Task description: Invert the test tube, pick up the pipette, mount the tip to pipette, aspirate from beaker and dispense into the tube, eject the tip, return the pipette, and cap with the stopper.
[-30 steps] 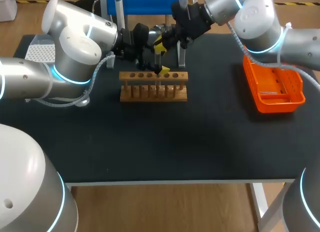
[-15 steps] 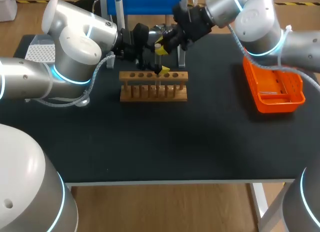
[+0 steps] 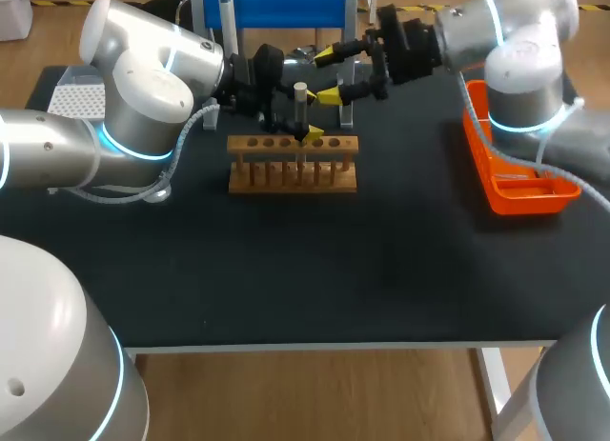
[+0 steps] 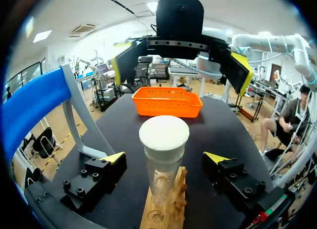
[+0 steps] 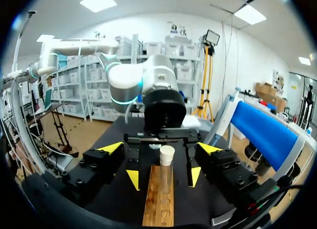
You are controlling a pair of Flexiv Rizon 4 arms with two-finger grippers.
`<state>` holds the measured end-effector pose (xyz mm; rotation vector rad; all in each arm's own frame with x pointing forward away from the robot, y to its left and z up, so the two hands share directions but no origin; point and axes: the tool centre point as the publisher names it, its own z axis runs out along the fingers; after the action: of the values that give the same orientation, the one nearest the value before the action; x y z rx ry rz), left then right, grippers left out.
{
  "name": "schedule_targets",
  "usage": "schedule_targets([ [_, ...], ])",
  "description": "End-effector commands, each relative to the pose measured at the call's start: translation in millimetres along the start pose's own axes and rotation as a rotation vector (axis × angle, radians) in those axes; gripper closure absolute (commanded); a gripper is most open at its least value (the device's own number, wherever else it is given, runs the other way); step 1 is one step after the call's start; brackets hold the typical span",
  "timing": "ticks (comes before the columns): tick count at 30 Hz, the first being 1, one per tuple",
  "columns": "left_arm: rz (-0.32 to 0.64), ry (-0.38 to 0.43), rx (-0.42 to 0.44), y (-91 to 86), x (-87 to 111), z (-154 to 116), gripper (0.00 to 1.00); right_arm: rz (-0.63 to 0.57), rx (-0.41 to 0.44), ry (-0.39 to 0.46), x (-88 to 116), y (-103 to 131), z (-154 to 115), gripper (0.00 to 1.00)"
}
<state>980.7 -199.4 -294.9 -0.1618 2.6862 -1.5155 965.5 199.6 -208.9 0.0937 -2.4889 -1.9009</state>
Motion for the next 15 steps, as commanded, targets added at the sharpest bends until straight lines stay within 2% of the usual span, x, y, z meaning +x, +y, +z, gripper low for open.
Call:
schedule_targets([
  [1, -0.001, 0.005, -0.002, -0.4, -1.4, 0, 0.00, -0.009, -0.148, 0.005, 4, -3, -2, 1.00],
  [9, -0.001, 0.005, -0.002, -0.4, -1.4, 0, 0.00, 0.020, -0.228, 0.042, 1, 1, 6, 1.00],
  [15, -0.001, 0.005, -0.002, -0.4, -1.4, 0, 0.00, 0.023, -0.237, 0.056, -1, 4, 13, 1.00],
])
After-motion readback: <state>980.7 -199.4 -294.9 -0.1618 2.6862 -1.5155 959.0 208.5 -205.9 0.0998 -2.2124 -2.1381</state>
